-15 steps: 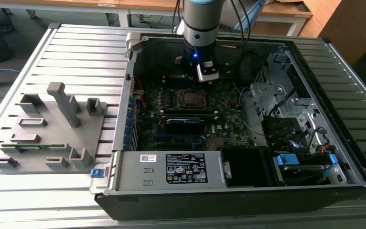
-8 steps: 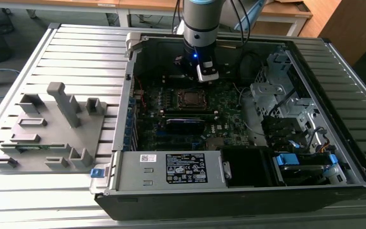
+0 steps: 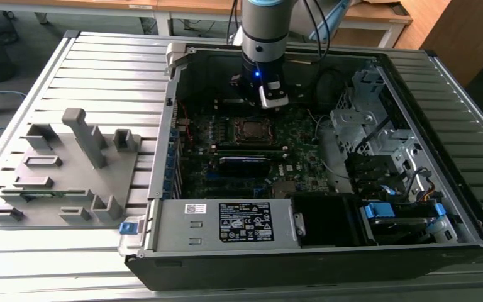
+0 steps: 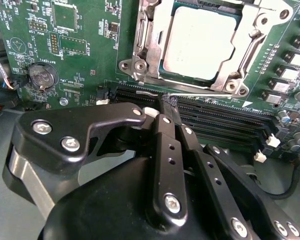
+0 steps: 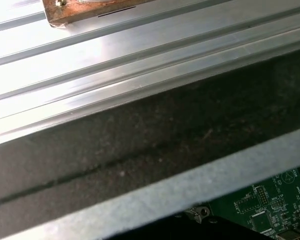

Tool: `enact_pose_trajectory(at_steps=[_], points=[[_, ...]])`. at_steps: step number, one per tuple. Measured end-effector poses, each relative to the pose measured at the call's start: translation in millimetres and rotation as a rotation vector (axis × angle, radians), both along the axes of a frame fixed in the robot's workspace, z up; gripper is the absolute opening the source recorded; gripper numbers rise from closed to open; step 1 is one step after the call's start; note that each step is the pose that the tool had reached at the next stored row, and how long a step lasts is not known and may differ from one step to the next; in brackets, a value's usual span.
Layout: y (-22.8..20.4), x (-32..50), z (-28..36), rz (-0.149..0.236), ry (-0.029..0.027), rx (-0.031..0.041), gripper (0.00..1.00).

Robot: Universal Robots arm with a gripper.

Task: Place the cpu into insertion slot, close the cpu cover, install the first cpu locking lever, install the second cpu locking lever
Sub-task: 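Install the first cpu locking lever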

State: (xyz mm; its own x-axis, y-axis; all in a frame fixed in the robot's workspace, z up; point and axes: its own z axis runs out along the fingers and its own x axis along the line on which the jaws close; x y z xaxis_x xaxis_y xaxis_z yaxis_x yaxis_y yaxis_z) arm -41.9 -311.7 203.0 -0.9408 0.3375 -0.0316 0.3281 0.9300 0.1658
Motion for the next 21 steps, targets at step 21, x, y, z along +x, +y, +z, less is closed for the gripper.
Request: enact_pose_trajectory(at_steps=[21], points=[[-0.3, -2.7, -1.3, 0.0, -0.0168, -0.0193, 0.11]])
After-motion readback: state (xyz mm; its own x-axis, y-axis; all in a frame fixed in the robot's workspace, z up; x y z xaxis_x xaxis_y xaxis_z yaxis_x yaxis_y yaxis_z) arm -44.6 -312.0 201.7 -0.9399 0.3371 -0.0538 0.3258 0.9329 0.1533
